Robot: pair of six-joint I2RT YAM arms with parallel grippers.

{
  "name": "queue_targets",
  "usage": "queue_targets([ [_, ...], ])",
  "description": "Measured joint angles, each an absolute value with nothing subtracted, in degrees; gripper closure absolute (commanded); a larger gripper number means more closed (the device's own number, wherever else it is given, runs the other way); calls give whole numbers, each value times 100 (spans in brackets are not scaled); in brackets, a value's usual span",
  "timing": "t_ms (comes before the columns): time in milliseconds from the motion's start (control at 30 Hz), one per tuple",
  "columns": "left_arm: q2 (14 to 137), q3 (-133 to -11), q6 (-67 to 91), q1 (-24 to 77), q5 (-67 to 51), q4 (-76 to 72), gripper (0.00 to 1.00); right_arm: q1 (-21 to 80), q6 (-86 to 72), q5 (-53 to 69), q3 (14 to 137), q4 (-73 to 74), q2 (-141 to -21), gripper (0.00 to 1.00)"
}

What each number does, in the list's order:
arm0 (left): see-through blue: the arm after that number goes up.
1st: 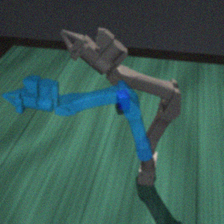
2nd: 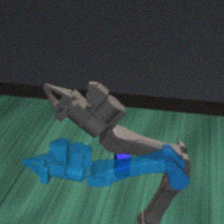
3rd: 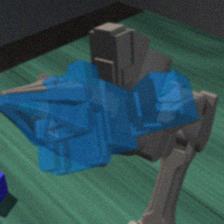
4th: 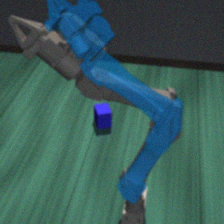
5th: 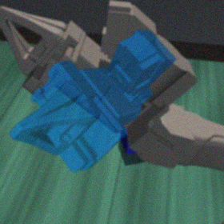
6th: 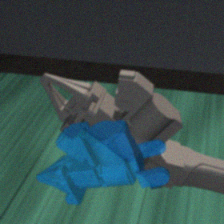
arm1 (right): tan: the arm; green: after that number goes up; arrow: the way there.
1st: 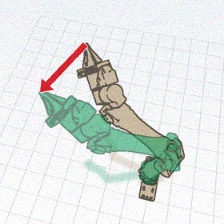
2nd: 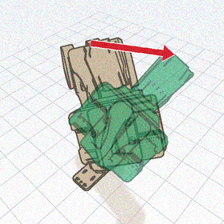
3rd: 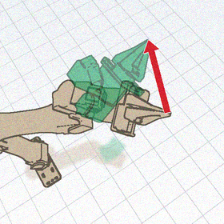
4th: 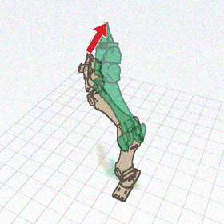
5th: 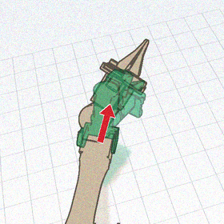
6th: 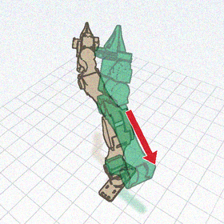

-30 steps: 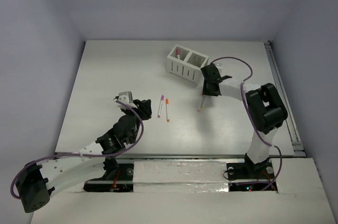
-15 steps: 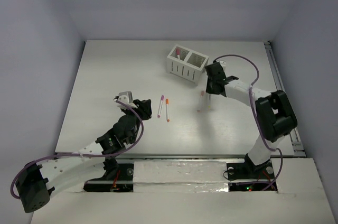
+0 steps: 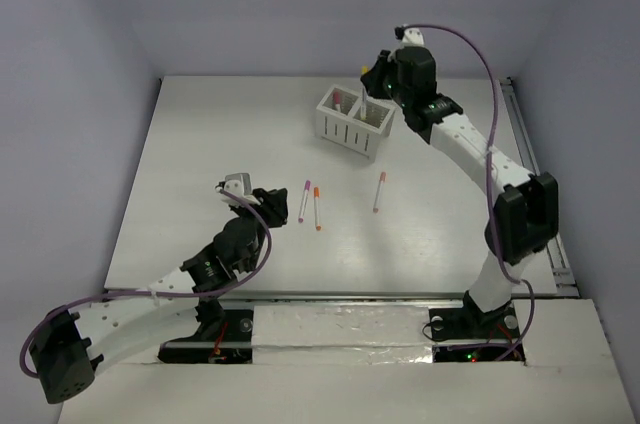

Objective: Sort the stationery into containers
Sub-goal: Place the pen in the storage box.

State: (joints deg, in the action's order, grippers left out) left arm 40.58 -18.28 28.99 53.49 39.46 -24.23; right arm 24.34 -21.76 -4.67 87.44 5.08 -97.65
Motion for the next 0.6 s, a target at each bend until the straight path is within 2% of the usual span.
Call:
queue_targets([
  [200,3885,-1828,2910,5349,3791,-2427,77,2473,-1953,-440,10307,54,-11203,100],
  [600,3511,-1640,2967,5349,3387,-2624,70,2853,-1100,-1299,11212,-495,-12641,100],
])
